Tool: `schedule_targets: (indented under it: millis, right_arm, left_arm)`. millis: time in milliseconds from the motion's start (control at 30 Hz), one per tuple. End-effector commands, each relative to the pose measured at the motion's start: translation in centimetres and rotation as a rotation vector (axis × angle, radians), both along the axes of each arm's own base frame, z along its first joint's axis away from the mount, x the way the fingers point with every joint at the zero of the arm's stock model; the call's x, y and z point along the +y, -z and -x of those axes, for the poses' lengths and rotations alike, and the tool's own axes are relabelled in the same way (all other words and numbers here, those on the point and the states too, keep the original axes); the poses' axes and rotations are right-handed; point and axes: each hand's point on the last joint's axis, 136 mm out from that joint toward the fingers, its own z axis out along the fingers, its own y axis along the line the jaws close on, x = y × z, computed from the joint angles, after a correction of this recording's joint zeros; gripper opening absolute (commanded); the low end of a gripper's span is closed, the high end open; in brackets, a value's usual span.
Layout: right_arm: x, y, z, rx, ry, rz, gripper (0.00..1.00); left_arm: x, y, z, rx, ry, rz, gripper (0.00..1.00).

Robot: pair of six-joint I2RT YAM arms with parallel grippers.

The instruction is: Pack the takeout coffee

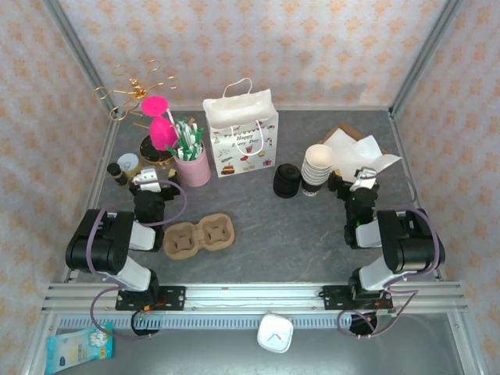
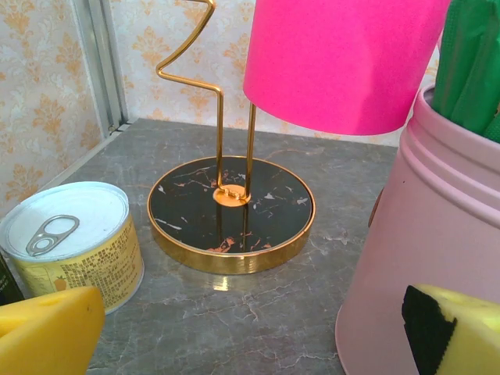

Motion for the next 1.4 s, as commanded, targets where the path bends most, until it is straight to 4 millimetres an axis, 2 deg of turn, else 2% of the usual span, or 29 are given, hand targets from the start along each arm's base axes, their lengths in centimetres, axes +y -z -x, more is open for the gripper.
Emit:
schedule_targets:
  millis: [0, 1100, 1233, 1367]
  right_arm:
    - [0.0, -1.4, -0.5, -0.049, 0.007, 0.000, 1.00]
    - [-0.1, -1.5, -0.5, -0.053, 0.008, 0.000, 1.00]
    - [-0.5, -1.6, -0.4, -0.054, 0.033, -0.006, 1.00]
    - [-0.9, -2.8, 0.1, -0.080, 0.061, -0.017, 1.00]
  left_arm:
    - [-0.2, -1.3, -0.5, -0.042, 0.009, -0.003, 0.99]
    - [-0.2, -1.3, -0.5, -0.044, 0.012, -0.005, 0.99]
    - [-0.4, -1.6, -0.3, -0.052, 0.020, -0.006, 0.99]
    - [-0.5, -2.8, 0.6, -0.092, 0.026, -0.006, 0.99]
